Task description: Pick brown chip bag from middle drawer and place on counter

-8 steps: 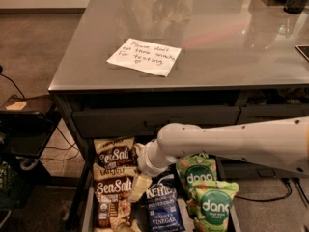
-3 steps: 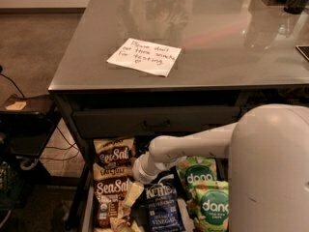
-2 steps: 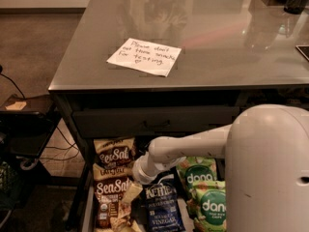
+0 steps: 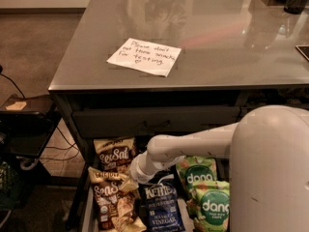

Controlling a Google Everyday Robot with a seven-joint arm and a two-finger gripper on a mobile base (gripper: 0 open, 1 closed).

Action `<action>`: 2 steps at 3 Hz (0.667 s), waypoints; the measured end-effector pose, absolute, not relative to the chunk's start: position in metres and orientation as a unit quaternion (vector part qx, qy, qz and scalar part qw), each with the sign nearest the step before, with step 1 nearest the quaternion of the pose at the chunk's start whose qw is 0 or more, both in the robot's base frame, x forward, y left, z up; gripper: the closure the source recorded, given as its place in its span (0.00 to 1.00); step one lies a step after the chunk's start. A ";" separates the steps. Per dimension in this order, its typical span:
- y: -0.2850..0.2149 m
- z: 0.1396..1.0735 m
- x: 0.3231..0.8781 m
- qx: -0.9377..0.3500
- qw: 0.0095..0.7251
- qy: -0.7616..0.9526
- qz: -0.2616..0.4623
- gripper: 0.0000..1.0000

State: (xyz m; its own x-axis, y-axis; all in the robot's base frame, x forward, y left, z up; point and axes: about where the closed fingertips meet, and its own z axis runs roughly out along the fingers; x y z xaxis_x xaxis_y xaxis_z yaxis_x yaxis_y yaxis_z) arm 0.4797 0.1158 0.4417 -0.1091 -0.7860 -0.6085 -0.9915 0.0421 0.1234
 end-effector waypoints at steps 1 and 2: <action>0.117 0.460 0.476 -0.632 0.202 0.698 0.270 0.88; 0.111 0.511 0.472 -0.633 0.201 0.694 0.278 1.00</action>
Offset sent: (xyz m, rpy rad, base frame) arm -0.0112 0.0012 0.0662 0.0410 -0.0235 0.0336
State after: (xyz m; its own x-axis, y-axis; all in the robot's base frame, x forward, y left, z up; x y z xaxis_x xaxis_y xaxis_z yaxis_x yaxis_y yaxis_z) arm 0.4725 0.1110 0.5109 -0.1190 -0.7671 -0.6304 -0.9902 0.0452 0.1319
